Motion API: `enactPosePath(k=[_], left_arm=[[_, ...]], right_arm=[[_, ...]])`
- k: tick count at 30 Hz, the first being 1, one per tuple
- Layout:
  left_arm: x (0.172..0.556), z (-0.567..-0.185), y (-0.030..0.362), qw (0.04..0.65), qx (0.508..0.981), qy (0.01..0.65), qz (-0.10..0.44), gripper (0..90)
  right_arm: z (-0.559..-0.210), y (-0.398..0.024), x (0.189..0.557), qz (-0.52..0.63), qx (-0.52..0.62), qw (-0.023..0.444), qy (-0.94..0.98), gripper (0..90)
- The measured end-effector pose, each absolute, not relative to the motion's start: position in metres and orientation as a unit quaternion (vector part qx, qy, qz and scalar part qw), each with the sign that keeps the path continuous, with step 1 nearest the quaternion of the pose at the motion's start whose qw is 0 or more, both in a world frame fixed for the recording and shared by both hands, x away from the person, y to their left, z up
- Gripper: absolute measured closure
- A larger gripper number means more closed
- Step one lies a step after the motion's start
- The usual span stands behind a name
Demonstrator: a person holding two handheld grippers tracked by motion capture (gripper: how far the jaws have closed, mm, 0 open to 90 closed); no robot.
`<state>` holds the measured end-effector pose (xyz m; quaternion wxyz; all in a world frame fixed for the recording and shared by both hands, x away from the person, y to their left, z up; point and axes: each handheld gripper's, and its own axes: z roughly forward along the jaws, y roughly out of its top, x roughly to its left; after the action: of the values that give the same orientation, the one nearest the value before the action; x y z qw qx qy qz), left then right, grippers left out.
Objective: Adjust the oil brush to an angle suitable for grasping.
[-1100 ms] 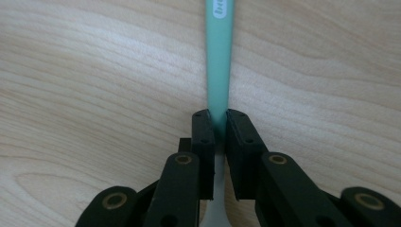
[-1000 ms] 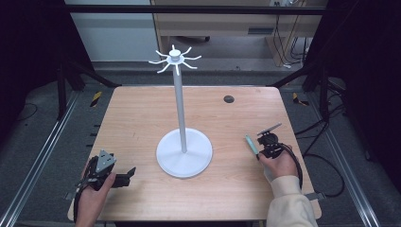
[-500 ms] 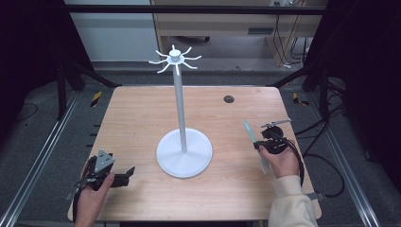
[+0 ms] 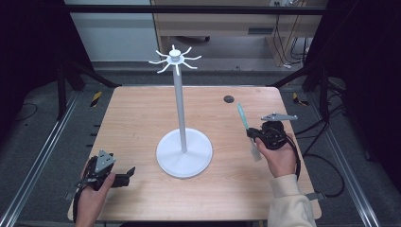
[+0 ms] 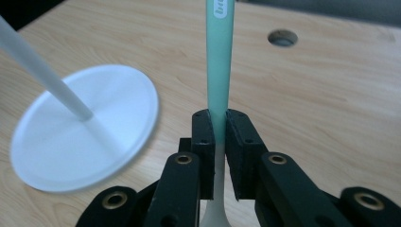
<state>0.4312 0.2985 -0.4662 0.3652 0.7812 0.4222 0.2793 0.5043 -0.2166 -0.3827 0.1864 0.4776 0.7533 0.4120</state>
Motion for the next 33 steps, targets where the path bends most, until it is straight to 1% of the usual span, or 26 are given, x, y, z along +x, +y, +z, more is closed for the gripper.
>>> enactPosePath(k=[6, 12, 16, 24, 33], left_arm=[[0.430, -0.466, 0.300, 0.363, 0.780, 0.425, 0.281, 2.2], [0.429, -0.466, 0.302, 0.367, 0.774, 0.432, 0.282, 2.2], [0.430, -0.466, 0.301, 0.369, 0.775, 0.429, 0.281, 2.3], [0.430, -0.465, 0.299, 0.371, 0.778, 0.423, 0.280, 2.2], [0.430, -0.465, 0.299, 0.371, 0.778, 0.423, 0.280, 2.2]], right_arm=[[-0.356, -0.197, 0.502, 0.445, 0.448, 0.191, 0.752, 82.6], [-0.333, -0.180, 0.508, 0.476, 0.427, 0.193, 0.744, 82.6], [-0.328, -0.175, 0.507, 0.489, 0.418, 0.197, 0.740, 82.6], [-0.331, -0.172, 0.502, 0.493, 0.415, 0.201, 0.738, 82.6], [-0.320, -0.169, 0.493, 0.514, 0.396, 0.204, 0.733, 82.6]])
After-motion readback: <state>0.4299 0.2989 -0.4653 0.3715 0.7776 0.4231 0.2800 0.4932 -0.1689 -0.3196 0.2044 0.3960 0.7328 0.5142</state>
